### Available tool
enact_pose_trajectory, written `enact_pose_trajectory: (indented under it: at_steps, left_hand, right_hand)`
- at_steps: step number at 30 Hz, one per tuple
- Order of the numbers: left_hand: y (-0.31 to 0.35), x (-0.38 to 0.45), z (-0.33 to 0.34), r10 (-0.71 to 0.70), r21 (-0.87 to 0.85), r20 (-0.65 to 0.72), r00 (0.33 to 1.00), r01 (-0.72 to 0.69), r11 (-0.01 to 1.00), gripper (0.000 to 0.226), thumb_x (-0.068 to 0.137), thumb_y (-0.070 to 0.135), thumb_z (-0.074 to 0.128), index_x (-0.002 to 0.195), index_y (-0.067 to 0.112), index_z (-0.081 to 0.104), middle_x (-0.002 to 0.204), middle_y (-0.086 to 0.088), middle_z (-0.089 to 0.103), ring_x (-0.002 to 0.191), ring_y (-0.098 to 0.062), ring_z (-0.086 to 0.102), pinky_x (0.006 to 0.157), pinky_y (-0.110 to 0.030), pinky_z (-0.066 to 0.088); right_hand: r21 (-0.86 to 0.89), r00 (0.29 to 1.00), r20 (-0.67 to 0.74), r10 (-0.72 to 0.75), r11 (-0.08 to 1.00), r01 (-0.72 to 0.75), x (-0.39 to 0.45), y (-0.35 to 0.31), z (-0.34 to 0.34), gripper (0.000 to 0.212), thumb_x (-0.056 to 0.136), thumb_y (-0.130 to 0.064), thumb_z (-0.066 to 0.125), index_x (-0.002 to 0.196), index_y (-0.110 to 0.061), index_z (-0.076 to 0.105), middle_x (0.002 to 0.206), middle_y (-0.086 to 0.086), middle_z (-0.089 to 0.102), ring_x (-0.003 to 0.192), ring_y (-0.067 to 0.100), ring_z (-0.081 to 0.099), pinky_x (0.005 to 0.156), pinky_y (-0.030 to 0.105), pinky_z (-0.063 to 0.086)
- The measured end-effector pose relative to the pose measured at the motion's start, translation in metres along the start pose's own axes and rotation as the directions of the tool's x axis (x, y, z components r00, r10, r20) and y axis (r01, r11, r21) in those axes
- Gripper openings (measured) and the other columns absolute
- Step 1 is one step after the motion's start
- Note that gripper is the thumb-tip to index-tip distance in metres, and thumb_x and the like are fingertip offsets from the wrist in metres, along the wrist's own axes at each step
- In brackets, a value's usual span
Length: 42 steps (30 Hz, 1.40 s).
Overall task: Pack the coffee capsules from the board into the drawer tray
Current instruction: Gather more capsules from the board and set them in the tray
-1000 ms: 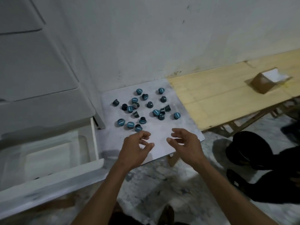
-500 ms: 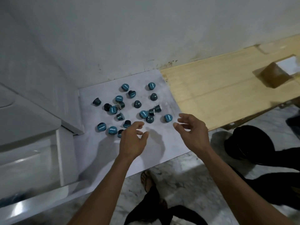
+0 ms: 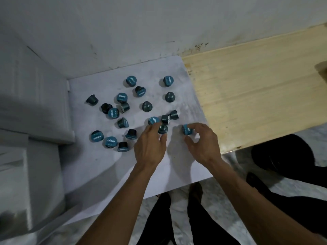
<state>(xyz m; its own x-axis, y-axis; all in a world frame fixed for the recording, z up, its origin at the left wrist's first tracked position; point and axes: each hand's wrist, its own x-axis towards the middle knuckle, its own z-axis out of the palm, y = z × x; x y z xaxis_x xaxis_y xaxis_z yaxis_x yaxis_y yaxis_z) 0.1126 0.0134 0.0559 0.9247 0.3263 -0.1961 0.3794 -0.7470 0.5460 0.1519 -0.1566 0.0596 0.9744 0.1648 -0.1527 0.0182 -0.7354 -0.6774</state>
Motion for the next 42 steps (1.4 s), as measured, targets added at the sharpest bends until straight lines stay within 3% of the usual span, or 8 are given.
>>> enact_pose_trajectory:
  at_steps: [10,15,20,24,27,32,37,42]
  left_hand:
    - [0.01,0.008,0.019,-0.011,0.139,-0.07,0.997,0.02,0.99,0.025,0.093,0.031,0.059,0.116,0.02,0.057,0.119,-0.004,0.057,0.1,-0.03,0.061,0.066,-0.042,0.052]
    - [0.015,0.001,0.023,-0.024,0.129,-0.064,0.998,0.032,0.991,0.018,0.089,0.023,0.062,0.102,0.016,0.052,0.106,-0.005,0.057,0.089,-0.028,0.061,0.059,-0.039,0.05]
    - [0.018,0.002,0.025,-0.025,0.222,-0.011,1.0,0.027,0.975,0.024,0.09,0.021,0.057,0.114,0.015,0.06,0.11,-0.008,0.059,0.098,-0.03,0.06,0.066,-0.039,0.048]
    - [0.021,0.007,0.028,-0.057,0.231,0.019,0.998,0.051,0.972,0.015,0.089,0.018,0.06,0.103,0.011,0.061,0.1,-0.011,0.062,0.092,-0.031,0.061,0.067,-0.037,0.046]
    - [0.025,0.009,0.026,-0.084,0.158,-0.007,0.996,0.084,0.984,0.02,0.086,0.015,0.063,0.104,0.01,0.058,0.102,-0.011,0.062,0.09,-0.032,0.061,0.072,-0.04,0.051]
    - [0.027,-0.002,0.026,0.012,-0.008,-0.08,0.997,-0.012,1.0,0.041,0.089,0.015,0.061,0.13,0.019,0.056,0.123,-0.011,0.056,0.101,-0.031,0.058,0.085,-0.04,0.049]
    - [0.015,-0.006,0.041,0.01,-0.188,-0.298,0.955,-0.069,0.98,0.021,0.086,0.021,0.07,0.103,0.013,0.063,0.103,-0.001,0.068,0.092,-0.021,0.061,0.078,-0.033,0.051]
    - [0.004,-0.014,0.064,-0.027,-0.287,-0.387,0.922,-0.093,0.953,0.021,0.084,0.019,0.073,0.101,0.01,0.065,0.093,0.009,0.059,0.087,-0.012,0.054,0.075,-0.034,0.052]
  right_hand:
    - [-0.063,0.984,0.026,-0.176,0.982,0.177,0.02,0.029,0.018,0.027,0.088,-0.018,0.067,0.115,-0.019,0.068,0.118,0.003,0.066,0.105,0.028,0.057,0.077,0.03,0.049]
    - [-0.079,0.973,0.017,-0.231,0.97,0.231,0.019,0.036,0.018,0.026,0.088,-0.019,0.068,0.114,-0.02,0.067,0.116,0.001,0.066,0.104,0.026,0.056,0.075,0.028,0.047]
    - [-0.038,0.963,-0.012,-0.269,0.962,0.269,0.02,0.044,0.021,0.029,0.084,-0.014,0.071,0.113,-0.019,0.069,0.112,0.002,0.068,0.103,0.028,0.056,0.077,0.035,0.051]
    - [-0.027,0.953,-0.048,-0.298,0.955,0.297,0.023,0.047,0.023,0.028,0.082,-0.015,0.074,0.109,-0.02,0.07,0.107,0.0,0.07,0.098,0.026,0.058,0.073,0.036,0.053]
    - [-0.027,0.951,-0.051,-0.306,0.952,0.305,0.025,0.048,0.023,0.028,0.082,-0.017,0.073,0.109,-0.021,0.07,0.107,-0.001,0.07,0.098,0.025,0.058,0.071,0.037,0.054]
    - [-0.008,0.943,-0.06,-0.326,0.945,0.326,0.025,0.049,0.025,0.031,0.08,-0.014,0.073,0.11,-0.021,0.068,0.106,-0.001,0.07,0.096,0.024,0.057,0.069,0.041,0.055]
    - [0.021,0.928,-0.082,-0.364,0.93,0.367,0.024,0.051,0.028,0.028,0.081,-0.018,0.074,0.108,-0.018,0.069,0.104,-0.001,0.071,0.094,0.026,0.059,0.069,0.043,0.055]
    - [-0.022,0.893,-0.155,-0.423,0.905,0.425,0.024,0.055,0.038,0.023,0.085,-0.03,0.075,0.103,-0.015,0.07,0.099,-0.003,0.072,0.085,0.023,0.058,0.062,0.041,0.051]
